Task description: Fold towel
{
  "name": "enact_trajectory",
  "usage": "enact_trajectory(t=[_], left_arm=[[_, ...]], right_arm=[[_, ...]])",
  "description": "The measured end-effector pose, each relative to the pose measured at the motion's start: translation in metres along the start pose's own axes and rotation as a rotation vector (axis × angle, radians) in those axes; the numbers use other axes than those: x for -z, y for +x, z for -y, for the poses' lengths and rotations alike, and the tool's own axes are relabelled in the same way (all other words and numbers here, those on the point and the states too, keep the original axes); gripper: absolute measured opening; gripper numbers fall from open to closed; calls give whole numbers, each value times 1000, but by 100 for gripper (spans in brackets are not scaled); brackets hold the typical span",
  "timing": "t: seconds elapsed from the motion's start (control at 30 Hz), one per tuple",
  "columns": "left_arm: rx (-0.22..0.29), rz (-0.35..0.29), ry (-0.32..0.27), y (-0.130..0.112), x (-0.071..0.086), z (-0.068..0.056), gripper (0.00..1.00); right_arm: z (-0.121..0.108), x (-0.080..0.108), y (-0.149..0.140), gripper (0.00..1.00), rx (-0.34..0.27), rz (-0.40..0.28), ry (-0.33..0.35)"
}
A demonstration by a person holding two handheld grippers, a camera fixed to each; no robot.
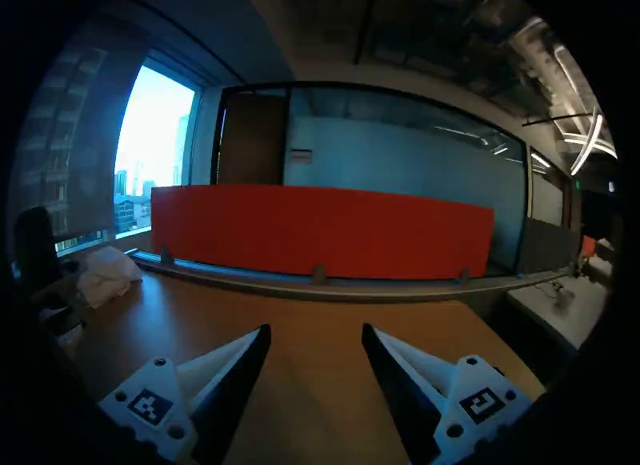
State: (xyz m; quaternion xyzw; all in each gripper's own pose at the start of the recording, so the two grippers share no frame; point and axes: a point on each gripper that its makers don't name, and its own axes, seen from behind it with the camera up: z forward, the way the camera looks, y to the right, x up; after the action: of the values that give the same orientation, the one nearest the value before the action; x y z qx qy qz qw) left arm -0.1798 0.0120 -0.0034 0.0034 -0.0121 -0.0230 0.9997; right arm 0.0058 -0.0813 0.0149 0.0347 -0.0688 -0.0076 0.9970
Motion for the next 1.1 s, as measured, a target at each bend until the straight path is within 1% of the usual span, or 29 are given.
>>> enact_trajectory(t=[0.3,0.6,0.77,0.93,1.07,1.1], left_arm=[[0,1,1,-1,-1,0,95],[-1,0,1,-6,-2,-1,95],[0,-1,1,-8,-2,-1,95],[0,-1,1,-9,-2,-1,95],[1,-2,1,-10,-3,-1,95],[1,-2,2,-11,-3,-1,95]], right_arm=[[-6,0,0,88,2,-12,1],[-28,7,6,88,-20,-61,-20],[-52,13,15,88,-54,-108,-52],[-64,18,15,88,-95,-147,-50],[-73,22,7,96,-121,-175,-49],[-75,22,4,96,-126,-180,-50]])
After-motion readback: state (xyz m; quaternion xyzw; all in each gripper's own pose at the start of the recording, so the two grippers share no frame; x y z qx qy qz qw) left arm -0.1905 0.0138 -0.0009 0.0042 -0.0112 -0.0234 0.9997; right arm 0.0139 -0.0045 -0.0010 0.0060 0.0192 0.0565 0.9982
